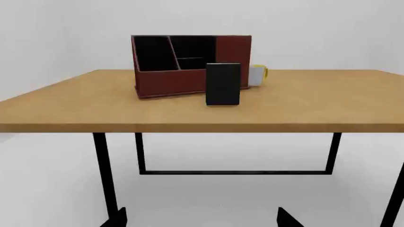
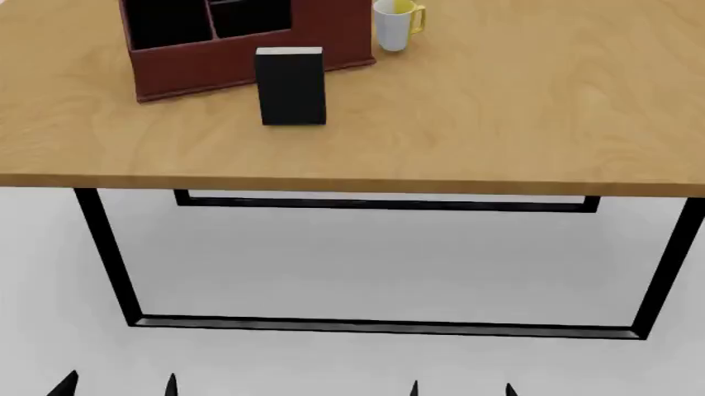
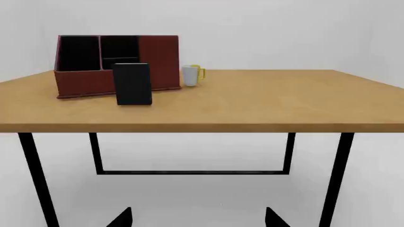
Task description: Pick up the book and place it in the front compartment of the caddy.
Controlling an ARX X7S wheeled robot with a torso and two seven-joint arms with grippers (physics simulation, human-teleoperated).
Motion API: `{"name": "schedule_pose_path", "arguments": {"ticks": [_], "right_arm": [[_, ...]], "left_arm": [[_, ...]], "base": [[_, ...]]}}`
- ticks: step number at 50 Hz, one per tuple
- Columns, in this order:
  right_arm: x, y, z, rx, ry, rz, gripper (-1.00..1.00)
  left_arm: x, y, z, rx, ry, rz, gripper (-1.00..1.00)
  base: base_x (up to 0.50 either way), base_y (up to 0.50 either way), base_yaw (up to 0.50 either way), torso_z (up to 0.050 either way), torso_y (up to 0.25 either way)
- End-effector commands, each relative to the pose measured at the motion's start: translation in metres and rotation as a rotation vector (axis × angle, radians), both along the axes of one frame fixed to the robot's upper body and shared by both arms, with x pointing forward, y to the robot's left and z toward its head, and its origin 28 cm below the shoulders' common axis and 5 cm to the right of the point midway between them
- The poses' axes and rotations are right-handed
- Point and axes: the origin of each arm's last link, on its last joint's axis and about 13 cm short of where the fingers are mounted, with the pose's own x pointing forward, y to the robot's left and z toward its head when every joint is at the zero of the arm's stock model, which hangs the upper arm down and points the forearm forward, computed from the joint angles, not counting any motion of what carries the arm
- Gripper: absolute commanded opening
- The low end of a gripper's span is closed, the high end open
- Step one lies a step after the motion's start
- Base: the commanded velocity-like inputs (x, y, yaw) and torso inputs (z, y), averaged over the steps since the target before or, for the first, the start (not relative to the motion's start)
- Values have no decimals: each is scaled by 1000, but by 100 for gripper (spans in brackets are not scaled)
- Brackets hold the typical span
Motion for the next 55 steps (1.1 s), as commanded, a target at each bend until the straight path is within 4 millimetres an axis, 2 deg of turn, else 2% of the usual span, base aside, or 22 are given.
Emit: {"name": "schedule_pose_path", "arguments": {"ticks": [1,6,11,15,18,27,38,55], "right_arm": [[0,0,0,0,0,0,100],[4,1,1,-26,5,3,100],[8,0,12,-61,23,-7,100],[9,-2,30,-46,8,8,100],[10,-5,47,-128,22,-30,100],[7,-6,90,-163,4,-36,100],[0,-3,128,-184,-58,-36,100],[-9,0,157,-209,-114,-62,100]], "left_arm": [[0,0,0,0,0,0,100],[5,3,2,2,4,4,100],[4,3,9,1,-4,-20,100],[3,2,25,14,-1,-27,100],[2,3,40,35,-12,-34,100],[0,-2,66,69,-6,-92,100],[-3,-2,101,56,-37,-83,100],[-16,-4,137,74,-101,-100,100]], "base": [[0,0,0,0,0],[0,0,0,0,0],[0,0,0,0,0],[0,0,0,0,0],[0,0,0,0,0],[0,0,0,0,0],[0,0,0,0,0],[0,0,0,0,0]]}}
